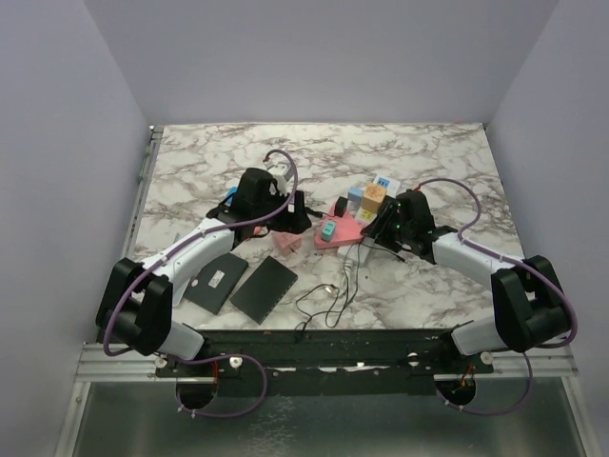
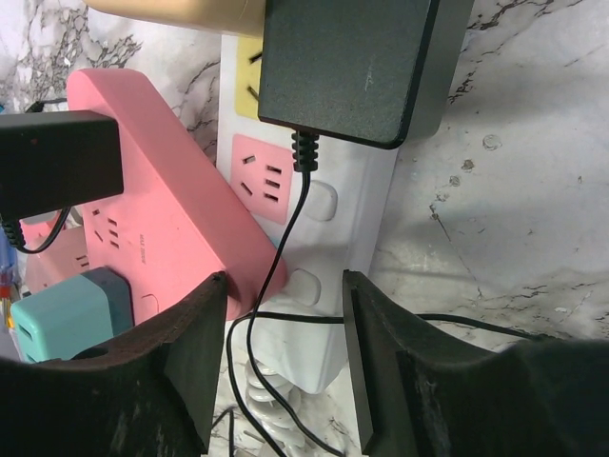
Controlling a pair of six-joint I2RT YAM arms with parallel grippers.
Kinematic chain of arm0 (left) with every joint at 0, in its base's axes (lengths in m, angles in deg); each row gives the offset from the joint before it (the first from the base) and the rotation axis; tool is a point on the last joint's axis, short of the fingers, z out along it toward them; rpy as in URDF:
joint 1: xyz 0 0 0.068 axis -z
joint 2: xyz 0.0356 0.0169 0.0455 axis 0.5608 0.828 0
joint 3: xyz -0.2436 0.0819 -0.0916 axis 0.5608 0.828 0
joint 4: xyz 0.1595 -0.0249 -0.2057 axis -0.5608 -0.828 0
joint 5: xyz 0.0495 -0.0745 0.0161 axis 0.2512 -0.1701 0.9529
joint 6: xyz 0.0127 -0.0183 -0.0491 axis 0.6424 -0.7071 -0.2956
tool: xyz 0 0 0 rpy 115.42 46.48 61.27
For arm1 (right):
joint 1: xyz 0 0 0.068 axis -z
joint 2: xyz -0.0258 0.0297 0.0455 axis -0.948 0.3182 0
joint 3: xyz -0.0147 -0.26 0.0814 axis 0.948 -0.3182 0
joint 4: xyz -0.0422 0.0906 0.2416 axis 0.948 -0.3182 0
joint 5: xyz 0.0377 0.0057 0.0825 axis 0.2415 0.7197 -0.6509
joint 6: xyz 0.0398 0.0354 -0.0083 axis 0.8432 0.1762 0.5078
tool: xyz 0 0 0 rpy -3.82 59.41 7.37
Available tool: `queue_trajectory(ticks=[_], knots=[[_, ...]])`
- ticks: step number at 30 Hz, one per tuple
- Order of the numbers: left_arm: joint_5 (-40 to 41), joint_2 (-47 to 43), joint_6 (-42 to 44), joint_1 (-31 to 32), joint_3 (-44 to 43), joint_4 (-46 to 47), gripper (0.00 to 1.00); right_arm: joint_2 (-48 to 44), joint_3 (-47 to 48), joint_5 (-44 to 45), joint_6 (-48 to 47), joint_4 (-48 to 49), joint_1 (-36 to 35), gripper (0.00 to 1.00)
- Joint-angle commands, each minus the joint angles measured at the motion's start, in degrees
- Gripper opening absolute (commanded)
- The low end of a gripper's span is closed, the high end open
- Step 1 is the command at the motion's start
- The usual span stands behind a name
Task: Pull the plug off the socket
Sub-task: Remove the plug from the socket.
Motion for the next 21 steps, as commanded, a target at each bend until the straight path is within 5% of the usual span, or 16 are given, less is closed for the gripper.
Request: queue_trajectory(ticks=[1, 21], knots=[[-0.1, 1.7, -1.3, 3.4, -4.4, 1.1, 0.79, 3.4, -2.9, 5.8, -4.9, -14.5, 0.5, 0.51], [27.5, 11.8, 1.2, 19.7, -14.1, -8.5, 0.8, 3.0, -3.6, 6.7, -6.1, -12.7, 0.5, 0.51]])
